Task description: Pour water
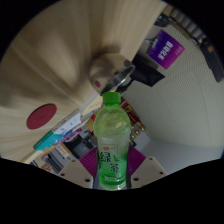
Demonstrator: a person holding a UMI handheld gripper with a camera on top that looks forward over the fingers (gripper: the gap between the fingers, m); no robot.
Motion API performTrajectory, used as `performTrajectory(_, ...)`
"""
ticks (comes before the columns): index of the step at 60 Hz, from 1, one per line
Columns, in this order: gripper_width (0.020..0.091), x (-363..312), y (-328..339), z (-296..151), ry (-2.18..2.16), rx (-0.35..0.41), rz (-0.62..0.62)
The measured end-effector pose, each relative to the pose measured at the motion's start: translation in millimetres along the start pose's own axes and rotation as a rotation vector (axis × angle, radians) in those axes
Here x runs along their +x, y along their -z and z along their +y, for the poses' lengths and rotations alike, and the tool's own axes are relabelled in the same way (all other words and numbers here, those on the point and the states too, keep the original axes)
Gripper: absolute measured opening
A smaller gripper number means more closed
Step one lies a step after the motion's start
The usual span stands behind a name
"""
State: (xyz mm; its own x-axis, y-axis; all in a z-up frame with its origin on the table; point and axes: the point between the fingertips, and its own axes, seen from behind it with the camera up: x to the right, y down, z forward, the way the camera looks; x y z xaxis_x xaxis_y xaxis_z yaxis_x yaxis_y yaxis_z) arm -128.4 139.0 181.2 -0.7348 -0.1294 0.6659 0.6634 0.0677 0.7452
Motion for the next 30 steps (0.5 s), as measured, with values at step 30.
performTrajectory(30, 0.0371, -65.0, 3.8, -0.5, -2.273, 0.035, -0.242)
